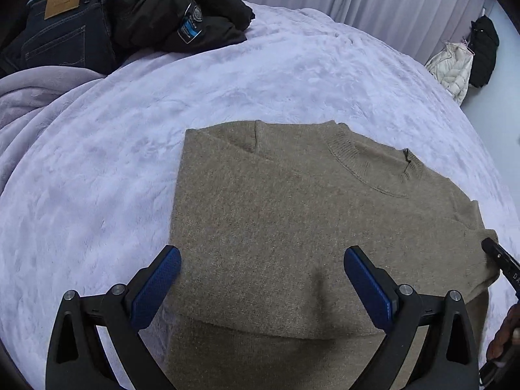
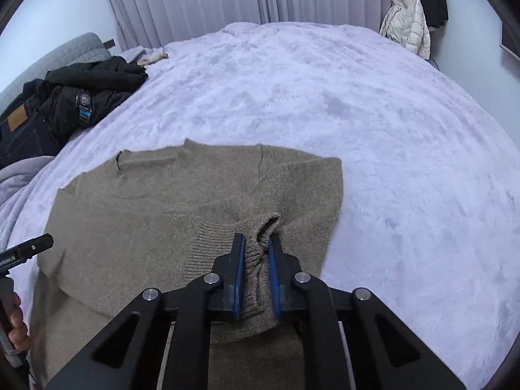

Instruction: Fold small clothes

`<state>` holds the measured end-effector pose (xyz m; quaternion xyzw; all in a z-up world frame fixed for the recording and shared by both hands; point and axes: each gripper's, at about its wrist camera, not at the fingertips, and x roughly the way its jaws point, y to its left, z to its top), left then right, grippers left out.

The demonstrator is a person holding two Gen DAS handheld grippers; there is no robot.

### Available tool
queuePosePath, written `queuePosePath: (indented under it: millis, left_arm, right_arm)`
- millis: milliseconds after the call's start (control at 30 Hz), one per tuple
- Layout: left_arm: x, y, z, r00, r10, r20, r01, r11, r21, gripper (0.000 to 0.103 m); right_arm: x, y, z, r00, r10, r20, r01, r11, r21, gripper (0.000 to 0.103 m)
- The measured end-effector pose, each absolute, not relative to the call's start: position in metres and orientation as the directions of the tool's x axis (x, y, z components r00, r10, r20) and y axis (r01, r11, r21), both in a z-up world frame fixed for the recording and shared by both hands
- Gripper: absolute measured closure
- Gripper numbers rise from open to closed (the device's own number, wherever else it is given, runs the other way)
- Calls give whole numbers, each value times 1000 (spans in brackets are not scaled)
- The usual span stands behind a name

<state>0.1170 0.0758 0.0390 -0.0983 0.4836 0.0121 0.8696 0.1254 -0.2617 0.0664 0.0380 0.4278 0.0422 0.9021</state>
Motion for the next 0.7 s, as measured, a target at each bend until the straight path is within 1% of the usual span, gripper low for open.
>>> queuePosePath:
  millis: [100, 133, 200, 233, 300, 333, 367, 400, 467, 500, 567, 633, 700]
  left_arm:
    - [129, 59, 10, 440, -22, -898, -73, 996, -60, 2]
    - [129, 53, 1, 437, 13, -899, -53, 999, -12, 1]
    - [124, 50, 6, 460, 28, -888, -43, 999, 9, 1]
    - [123, 51, 13, 456, 17, -890, -41, 999, -2, 1]
    - [115, 56, 30, 490, -28, -871, -37, 998, -52, 1]
    - [111, 58, 38, 512, -39, -858, -37, 997, -67, 1]
    - [108, 59, 45, 532, -47, -846, -37, 996, -79, 1]
    - [106, 58, 50, 545, -62, -836, -30, 995, -93, 1]
    - [110, 45, 44, 529, -88, -844, 8, 995, -99, 1]
    - [115, 35, 36, 504, -89, -859, 31, 996, -84, 1]
    - [120, 13, 12, 445, -69, -893, 86, 996, -34, 1]
    - [119, 10, -1, 449, -33, -893, 91, 996, 8, 0]
    - [117, 15, 5, 434, -40, -900, 71, 997, -10, 0]
  right_arm:
    - [124, -265, 62, 634, 68, -771, -19, 997, 72, 89]
    - [127, -267, 55, 617, 52, -785, -1, 998, 65, 89]
    - [136, -272, 35, 554, 43, -831, 34, 997, 74, 88]
    - [135, -276, 33, 556, 52, -830, 39, 995, 89, 84]
    - [131, -279, 41, 560, 41, -828, 55, 995, 87, 58]
    - [126, -281, 50, 574, 42, -818, 62, 994, 94, 52]
    - [120, -283, 58, 602, 41, -797, 66, 993, 101, 43]
    - [110, -283, 71, 648, 35, -761, 71, 992, 106, 38]
    - [96, -274, 86, 701, 46, -712, 49, 993, 112, 35]
    - [92, -262, 90, 705, 70, -706, 11, 994, 109, 34]
    - [89, -223, 81, 654, 123, -746, -107, 992, 70, 34]
    - [90, -193, 62, 587, 141, -797, -191, 981, 32, 34]
    - [98, -175, 29, 482, 77, -873, -218, 975, -35, 32]
